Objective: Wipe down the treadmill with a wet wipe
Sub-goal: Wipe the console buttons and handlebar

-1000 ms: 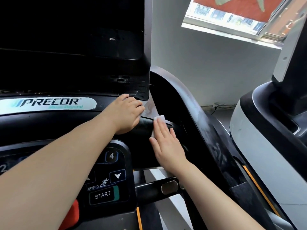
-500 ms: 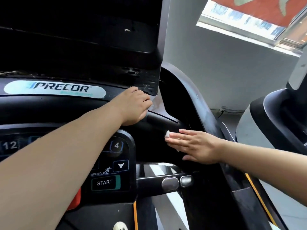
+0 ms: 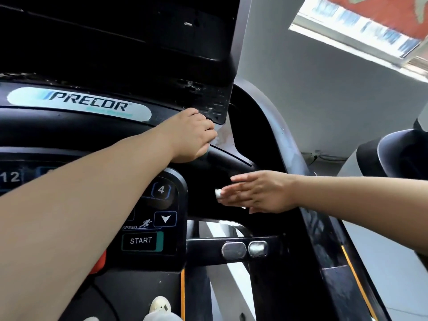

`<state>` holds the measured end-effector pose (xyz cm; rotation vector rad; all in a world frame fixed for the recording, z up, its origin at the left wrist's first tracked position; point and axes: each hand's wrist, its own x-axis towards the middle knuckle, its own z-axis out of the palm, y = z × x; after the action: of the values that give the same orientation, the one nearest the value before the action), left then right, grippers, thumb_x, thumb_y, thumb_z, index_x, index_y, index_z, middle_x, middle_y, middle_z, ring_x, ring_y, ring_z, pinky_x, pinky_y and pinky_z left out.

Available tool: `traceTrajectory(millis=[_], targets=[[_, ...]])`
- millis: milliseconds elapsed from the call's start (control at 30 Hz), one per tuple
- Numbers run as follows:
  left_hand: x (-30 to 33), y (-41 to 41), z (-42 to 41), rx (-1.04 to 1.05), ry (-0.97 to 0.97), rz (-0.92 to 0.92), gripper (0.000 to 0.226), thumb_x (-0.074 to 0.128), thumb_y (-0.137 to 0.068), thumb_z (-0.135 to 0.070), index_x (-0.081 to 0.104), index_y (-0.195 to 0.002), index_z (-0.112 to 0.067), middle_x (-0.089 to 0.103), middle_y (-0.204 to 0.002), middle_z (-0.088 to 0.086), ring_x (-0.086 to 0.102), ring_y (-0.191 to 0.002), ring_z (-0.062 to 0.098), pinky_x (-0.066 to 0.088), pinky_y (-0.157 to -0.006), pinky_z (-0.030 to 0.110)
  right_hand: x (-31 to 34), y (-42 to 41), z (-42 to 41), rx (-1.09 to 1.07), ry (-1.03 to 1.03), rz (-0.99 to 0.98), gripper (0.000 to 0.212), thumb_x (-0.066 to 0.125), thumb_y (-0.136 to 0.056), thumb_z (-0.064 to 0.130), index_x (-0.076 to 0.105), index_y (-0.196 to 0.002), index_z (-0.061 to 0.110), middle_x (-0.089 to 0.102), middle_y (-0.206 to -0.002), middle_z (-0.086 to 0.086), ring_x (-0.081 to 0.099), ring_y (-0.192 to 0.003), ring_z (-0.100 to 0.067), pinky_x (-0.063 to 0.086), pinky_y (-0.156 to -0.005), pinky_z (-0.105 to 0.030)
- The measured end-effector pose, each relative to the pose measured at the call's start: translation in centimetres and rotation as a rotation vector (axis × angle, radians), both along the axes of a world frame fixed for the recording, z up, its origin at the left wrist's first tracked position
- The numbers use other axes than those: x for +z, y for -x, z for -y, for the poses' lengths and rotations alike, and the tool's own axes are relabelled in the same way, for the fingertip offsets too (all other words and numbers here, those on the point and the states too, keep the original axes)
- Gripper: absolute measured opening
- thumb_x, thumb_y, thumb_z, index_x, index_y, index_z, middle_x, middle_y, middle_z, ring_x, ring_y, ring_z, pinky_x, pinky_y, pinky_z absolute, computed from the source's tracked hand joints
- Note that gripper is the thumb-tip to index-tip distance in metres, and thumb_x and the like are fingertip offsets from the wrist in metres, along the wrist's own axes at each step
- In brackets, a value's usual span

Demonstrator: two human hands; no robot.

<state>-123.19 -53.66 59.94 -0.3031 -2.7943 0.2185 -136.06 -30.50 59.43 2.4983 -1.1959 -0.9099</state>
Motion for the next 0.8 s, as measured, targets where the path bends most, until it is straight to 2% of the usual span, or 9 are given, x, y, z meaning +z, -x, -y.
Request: traceTrajectory(millis=[100, 167, 233, 367, 433, 567, 667, 800], targets=[[0.0, 0.1, 0.0, -0.016, 0.004, -0.029, 0.054, 0.024, -0.082, -0.035, 0.071, -0.094, -0.011, 0.069, -0.093, 0.005, 0.064, -0.081, 0.027, 0.044, -0.086, 0.038, 0.1, 2.1, -2.2, 0.134, -0.059, -0.135, 0.056, 0.022, -0.094, 0.041, 0.045, -0.141, 0.020, 0.034, -0.150, 0.011, 0.024, -0.140, -0.005, -0.011, -0.118, -0.036], [0.1, 0.2, -0.1, -0.015, 0.000, -0.026, 0.058, 0.020, -0.084, -0.036, 0.069, -0.100, -0.011, 0.068, -0.100, 0.005, 0.063, -0.088, 0.027, 0.042, -0.091, 0.038, 0.4, 2.3, -1.2, 0.201, -0.054, -0.163, 0.054, 0.021, -0.095, 0.040, 0.040, -0.143, 0.024, 0.030, -0.151, 0.013, 0.024, -0.140, -0.003, -0.014, -0.117, -0.037], [0.0, 0.3, 0.0, 0.014, 0.008, 0.001, 0.065, 0.011, -0.084, -0.039, 0.063, -0.114, -0.014, 0.063, -0.115, 0.003, 0.059, -0.102, 0.025, 0.035, -0.099, 0.040, 0.6, 1.4, 1.2, 0.207, 0.010, -0.108, 0.053, 0.021, -0.097, 0.038, 0.032, -0.146, 0.023, 0.027, -0.153, 0.012, 0.020, -0.142, -0.006, -0.011, -0.117, -0.036], [0.3, 0.1, -0.1, 0.013, -0.004, 0.013, 0.069, 0.010, -0.082, -0.040, 0.066, -0.110, -0.012, 0.065, -0.112, 0.005, 0.060, -0.099, 0.027, 0.038, -0.096, 0.041, 0.4, 0.4, 3.9, 0.165, 0.150, 0.008, 0.055, 0.022, -0.097, 0.033, 0.026, -0.147, 0.011, 0.031, -0.152, 0.005, 0.017, -0.140, -0.011, -0.003, -0.118, -0.034], [0.2, 0.2, 0.0, 0.024, -0.003, 0.034, 0.075, 0.004, -0.080, -0.042, 0.063, -0.116, -0.013, 0.062, -0.118, 0.004, 0.057, -0.105, 0.026, 0.033, -0.100, 0.040, 0.2, 0.7, 2.5, 0.147, 0.104, -0.003, 0.056, 0.024, -0.097, 0.035, 0.028, -0.146, 0.010, 0.030, -0.153, 0.003, 0.017, -0.141, -0.012, -0.002, -0.118, -0.033], [0.5, -0.1, -0.3, 0.032, -0.001, 0.027, 0.077, 0.003, -0.079, -0.042, 0.064, -0.116, -0.013, 0.062, -0.119, 0.004, 0.057, -0.106, 0.026, 0.031, -0.102, 0.040, 1.0, 2.1, -0.4, 0.178, -0.059, -0.037, 0.058, 0.025, -0.092, 0.040, 0.046, -0.139, 0.014, 0.039, -0.148, 0.006, 0.031, -0.138, -0.007, 0.002, -0.117, -0.033], [0.5, 0.0, -0.2, 0.020, -0.003, 0.001, 0.070, 0.010, -0.081, -0.040, 0.067, -0.109, -0.011, 0.066, -0.112, 0.006, 0.061, -0.100, 0.028, 0.037, -0.099, 0.041, 1.0, 2.2, 0.4, 0.256, -0.067, -0.050, 0.059, 0.022, -0.093, 0.042, 0.044, -0.141, 0.015, 0.035, -0.150, 0.007, 0.026, -0.139, -0.004, -0.005, -0.118, -0.035], [0.3, 0.0, -0.2, 0.026, -0.012, 0.005, 0.071, 0.009, -0.081, -0.041, 0.066, -0.112, -0.011, 0.065, -0.114, 0.006, 0.060, -0.102, 0.028, 0.035, -0.099, 0.041, -0.8, -0.8, 3.7, 0.270, 0.036, 0.031, 0.059, 0.023, -0.094, 0.042, 0.037, -0.144, 0.013, 0.035, -0.151, 0.004, 0.028, -0.140, -0.009, 0.001, -0.117, -0.035]])
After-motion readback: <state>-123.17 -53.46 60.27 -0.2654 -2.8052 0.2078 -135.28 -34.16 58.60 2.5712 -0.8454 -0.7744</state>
